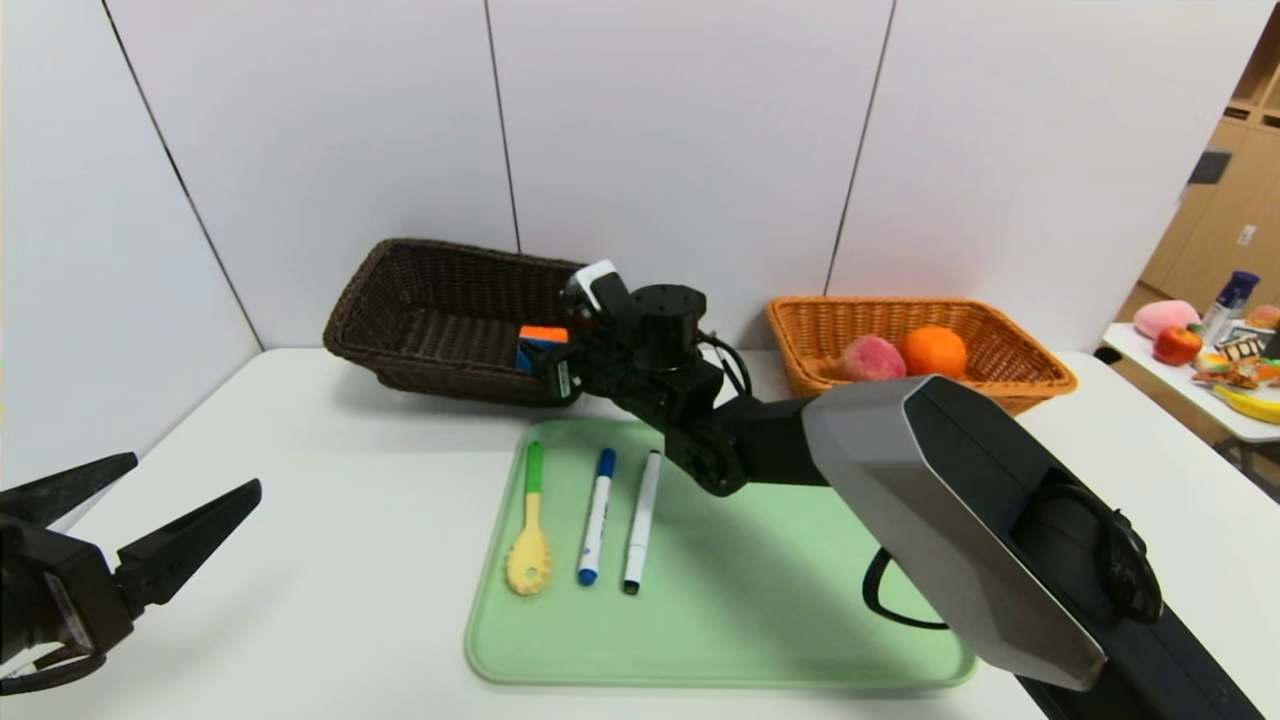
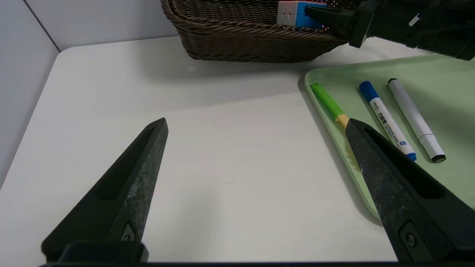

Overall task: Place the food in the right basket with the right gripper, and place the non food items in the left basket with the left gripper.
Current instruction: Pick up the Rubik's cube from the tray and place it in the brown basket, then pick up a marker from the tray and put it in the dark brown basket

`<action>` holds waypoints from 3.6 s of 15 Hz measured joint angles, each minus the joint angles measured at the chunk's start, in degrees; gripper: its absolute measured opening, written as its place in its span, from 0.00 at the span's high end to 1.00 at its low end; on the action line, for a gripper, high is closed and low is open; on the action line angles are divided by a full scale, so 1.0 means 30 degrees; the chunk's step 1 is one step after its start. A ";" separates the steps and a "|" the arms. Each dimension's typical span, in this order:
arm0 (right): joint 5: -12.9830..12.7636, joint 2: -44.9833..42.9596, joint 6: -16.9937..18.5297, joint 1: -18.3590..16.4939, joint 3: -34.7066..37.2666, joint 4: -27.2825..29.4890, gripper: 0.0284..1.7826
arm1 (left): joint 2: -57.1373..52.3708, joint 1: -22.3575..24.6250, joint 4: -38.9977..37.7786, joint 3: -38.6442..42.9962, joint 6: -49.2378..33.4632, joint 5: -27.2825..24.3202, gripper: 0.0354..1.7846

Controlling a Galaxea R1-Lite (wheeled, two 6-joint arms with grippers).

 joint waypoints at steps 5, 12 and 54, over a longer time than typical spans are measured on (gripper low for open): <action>0.0053 -0.0268 0.0175 -0.0240 0.0000 -0.1109 0.17 | -0.0406 -0.0008 0.0037 0.0240 0.0045 0.0000 0.06; -0.0845 -0.2674 0.0219 -0.0780 0.0394 -0.2113 0.09 | -0.0549 -0.0008 0.0008 0.0370 0.0000 0.0000 0.06; -0.6717 -1.7485 0.3747 0.0557 2.5417 -0.0175 0.05 | 1.7993 -1.2337 -0.8485 -0.5035 -0.2966 0.7753 0.06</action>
